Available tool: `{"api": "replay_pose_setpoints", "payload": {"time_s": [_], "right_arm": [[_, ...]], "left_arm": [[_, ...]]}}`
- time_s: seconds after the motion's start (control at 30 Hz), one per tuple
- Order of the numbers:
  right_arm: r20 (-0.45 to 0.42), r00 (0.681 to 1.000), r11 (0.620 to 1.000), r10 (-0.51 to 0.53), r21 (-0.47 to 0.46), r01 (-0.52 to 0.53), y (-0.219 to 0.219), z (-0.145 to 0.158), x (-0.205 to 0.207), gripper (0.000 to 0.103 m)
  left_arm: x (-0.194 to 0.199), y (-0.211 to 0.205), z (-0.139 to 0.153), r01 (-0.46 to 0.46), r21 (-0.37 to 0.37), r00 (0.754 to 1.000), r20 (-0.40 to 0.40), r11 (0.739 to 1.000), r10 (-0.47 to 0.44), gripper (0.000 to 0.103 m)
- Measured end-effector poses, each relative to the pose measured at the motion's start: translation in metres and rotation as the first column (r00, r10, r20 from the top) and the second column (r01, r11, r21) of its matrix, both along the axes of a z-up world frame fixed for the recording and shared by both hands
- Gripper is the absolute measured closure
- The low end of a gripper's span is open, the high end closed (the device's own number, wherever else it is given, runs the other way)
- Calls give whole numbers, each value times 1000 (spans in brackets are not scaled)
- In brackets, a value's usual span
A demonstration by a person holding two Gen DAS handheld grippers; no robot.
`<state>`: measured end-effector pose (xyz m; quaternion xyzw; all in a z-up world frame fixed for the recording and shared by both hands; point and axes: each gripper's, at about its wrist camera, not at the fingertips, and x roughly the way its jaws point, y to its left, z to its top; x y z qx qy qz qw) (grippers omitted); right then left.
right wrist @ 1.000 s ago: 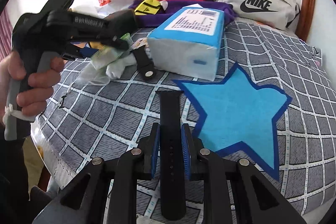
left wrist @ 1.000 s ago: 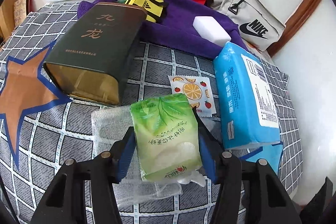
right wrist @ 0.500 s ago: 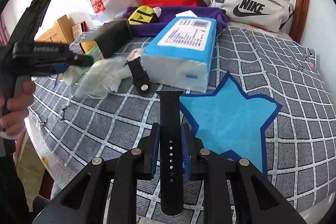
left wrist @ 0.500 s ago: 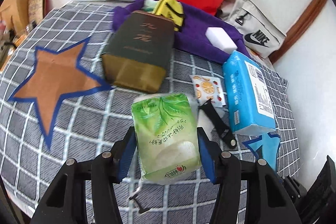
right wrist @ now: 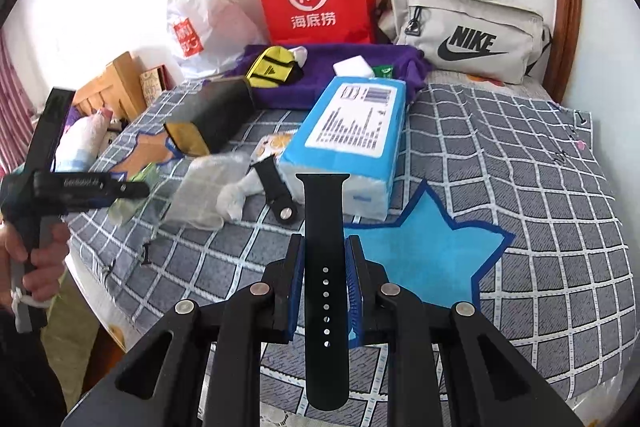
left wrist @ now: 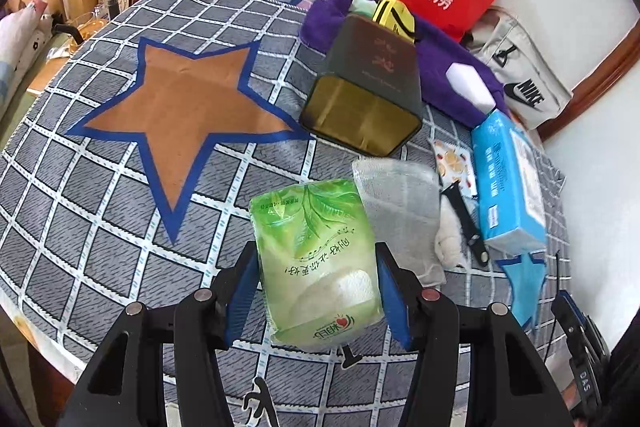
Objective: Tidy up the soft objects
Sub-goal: 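Lift the green packet with the left tool while the right tool lifts the strap, then carry the packet with the left tool while the right tool carries the strap to the towel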
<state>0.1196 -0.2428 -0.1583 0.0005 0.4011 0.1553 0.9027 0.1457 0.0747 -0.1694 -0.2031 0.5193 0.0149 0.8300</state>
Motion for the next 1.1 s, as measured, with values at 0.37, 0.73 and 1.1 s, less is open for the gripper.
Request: {"api": "replay_pose_setpoints", "payload": {"time_s": [0.37, 0.73, 1.1], "right_arm": [[32, 998, 998, -51, 47, 49, -5, 43, 26, 83], [100, 994, 997, -41, 64, 35, 0, 84, 62, 83], [157, 987, 998, -15, 69, 4, 9, 108, 114, 83]], "left_arm": [[16, 5, 53, 17, -3, 994, 104, 1000, -17, 49], [53, 0, 96, 33, 43, 983, 180, 999, -40, 49], [90, -9, 114, 48, 104, 977, 202, 993, -68, 49]]}}
